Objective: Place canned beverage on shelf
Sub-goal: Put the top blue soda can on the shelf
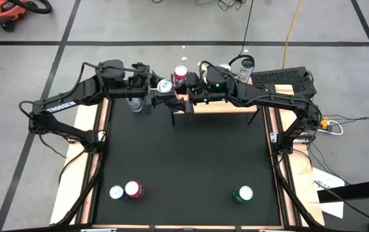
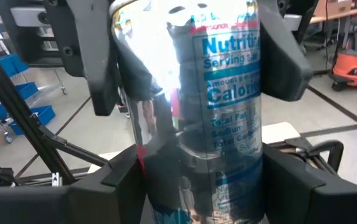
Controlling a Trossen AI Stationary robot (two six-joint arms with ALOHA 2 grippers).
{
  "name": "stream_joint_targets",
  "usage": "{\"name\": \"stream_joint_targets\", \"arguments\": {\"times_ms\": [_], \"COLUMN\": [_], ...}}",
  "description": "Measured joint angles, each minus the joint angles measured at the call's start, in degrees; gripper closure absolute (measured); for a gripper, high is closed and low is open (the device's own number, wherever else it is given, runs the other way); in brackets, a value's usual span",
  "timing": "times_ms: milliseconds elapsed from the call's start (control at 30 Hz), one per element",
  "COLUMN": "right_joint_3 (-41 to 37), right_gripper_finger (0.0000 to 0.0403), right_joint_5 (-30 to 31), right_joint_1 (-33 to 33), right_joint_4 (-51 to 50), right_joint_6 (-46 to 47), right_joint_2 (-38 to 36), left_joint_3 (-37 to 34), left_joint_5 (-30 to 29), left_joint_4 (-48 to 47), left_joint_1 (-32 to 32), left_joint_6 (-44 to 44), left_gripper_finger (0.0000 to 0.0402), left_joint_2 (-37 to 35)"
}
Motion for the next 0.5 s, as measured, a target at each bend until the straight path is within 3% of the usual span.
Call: {"name": "stream_joint_targets", "arguments": {"times_ms": [500], "right_joint_3": [0.0], "right_gripper_finger": [0.0172], "right_joint_5": [-3.7], "right_joint_1": [-2.2], "right_joint_4": [-7.9], "right_joint_6": [-3.2], "right_joint_2": [-0.2], "left_joint_3": [0.0], "left_joint_5": [-0.5], "left_joint_4": [-1.4], "left_joint_1": [0.0], "left_joint_6": [0.1], "left_gripper_finger": [0.0130], "left_joint_2": [1.2]}}
